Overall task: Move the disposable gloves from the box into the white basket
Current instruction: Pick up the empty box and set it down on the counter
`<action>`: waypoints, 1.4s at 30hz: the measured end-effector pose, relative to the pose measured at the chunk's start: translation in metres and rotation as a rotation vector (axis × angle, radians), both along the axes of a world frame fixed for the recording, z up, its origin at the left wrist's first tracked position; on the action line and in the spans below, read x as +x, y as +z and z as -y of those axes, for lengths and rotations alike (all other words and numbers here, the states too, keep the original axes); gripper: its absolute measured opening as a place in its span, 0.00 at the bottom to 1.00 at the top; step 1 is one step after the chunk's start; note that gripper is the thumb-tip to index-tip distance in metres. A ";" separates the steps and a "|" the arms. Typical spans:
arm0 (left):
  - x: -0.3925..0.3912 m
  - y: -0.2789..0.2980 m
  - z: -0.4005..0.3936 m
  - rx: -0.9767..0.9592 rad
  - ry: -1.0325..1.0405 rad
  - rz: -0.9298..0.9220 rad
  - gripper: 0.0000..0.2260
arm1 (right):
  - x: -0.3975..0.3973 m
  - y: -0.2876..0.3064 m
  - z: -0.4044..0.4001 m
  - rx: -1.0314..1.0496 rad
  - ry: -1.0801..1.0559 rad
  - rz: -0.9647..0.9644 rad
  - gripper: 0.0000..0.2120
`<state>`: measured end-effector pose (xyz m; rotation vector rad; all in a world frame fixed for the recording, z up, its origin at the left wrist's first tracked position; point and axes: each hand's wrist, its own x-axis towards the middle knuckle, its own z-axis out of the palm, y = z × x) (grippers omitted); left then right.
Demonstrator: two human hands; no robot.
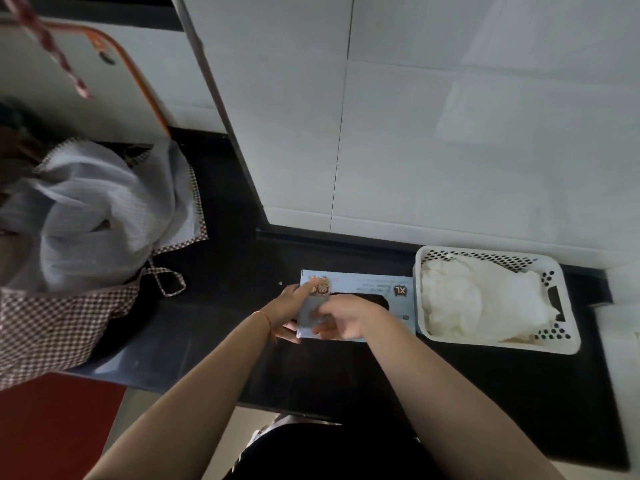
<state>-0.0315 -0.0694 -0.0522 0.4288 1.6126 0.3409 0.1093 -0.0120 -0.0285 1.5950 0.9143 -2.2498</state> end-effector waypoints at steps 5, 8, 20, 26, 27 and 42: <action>-0.010 -0.006 0.000 0.018 0.038 0.011 0.33 | -0.001 0.007 -0.004 0.064 0.051 -0.011 0.15; -0.011 -0.006 0.002 0.054 0.087 0.062 0.29 | 0.001 0.015 -0.015 0.298 0.267 0.106 0.15; -0.020 0.052 -0.028 0.521 0.246 -0.132 0.25 | 0.032 0.022 -0.025 0.823 1.355 0.455 0.22; -0.028 0.075 -0.040 0.641 0.135 -0.234 0.25 | 0.045 0.021 -0.016 1.048 1.029 0.326 0.09; -0.033 0.069 -0.039 0.622 0.164 -0.251 0.24 | 0.048 0.023 -0.017 1.103 1.018 0.327 0.11; -0.002 0.019 -0.013 0.374 0.187 -0.688 0.20 | 0.072 0.014 -0.011 1.535 0.828 0.502 0.20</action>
